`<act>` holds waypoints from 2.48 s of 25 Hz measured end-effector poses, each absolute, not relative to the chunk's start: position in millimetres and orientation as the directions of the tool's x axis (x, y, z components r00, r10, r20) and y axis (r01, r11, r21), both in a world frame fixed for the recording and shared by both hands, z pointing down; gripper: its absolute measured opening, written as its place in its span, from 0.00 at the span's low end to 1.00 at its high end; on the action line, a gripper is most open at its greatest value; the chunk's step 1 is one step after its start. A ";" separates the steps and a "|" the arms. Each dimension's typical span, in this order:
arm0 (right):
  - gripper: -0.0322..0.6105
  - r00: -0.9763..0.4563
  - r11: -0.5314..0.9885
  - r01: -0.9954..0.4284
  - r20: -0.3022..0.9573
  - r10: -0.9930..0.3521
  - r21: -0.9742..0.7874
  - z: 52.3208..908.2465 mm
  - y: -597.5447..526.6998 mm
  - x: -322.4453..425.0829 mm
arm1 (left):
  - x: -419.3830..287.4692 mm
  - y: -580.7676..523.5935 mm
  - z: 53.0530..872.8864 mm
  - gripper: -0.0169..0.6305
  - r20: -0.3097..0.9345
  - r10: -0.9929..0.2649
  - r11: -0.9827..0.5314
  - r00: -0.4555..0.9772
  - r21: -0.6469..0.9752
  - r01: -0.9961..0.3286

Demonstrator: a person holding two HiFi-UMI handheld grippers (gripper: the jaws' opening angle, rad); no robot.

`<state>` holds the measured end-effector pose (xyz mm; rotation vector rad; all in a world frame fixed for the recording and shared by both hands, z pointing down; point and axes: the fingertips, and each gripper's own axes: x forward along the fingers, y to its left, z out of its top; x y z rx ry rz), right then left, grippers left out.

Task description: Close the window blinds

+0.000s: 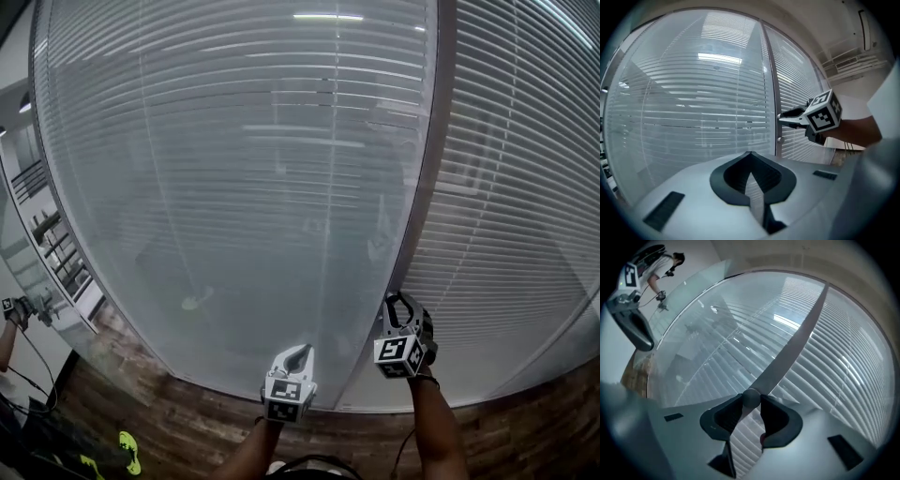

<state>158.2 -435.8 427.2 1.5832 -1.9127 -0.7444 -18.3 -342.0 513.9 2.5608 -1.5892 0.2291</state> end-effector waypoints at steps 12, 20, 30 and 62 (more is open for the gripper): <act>0.25 -0.146 0.148 0.013 0.149 -0.978 0.989 439.1 -440.3 155.0 | -6.5 -343.9 527.0 0.02 0.197 -0.867 -0.464 0.457 0.009 -0.886; 0.25 -0.172 0.089 0.279 0.141 -0.975 0.956 438.6 -430.2 142.0 | 4.2 -337.9 532.4 0.02 0.201 -0.857 -0.487 0.475 -0.013 -0.873; 0.25 -0.193 0.153 0.053 0.161 -0.968 0.987 437.7 -429.2 145.5 | 8.5 -332.0 523.7 0.02 0.216 -0.842 -0.509 0.495 -0.007 -0.861; 0.25 -0.081 0.042 -0.742 -0.027 -0.996 0.669 420.2 -428.8 153.9 | 12.4 -324.4 527.4 0.02 0.224 -0.839 -0.509 0.496 -0.001 -0.861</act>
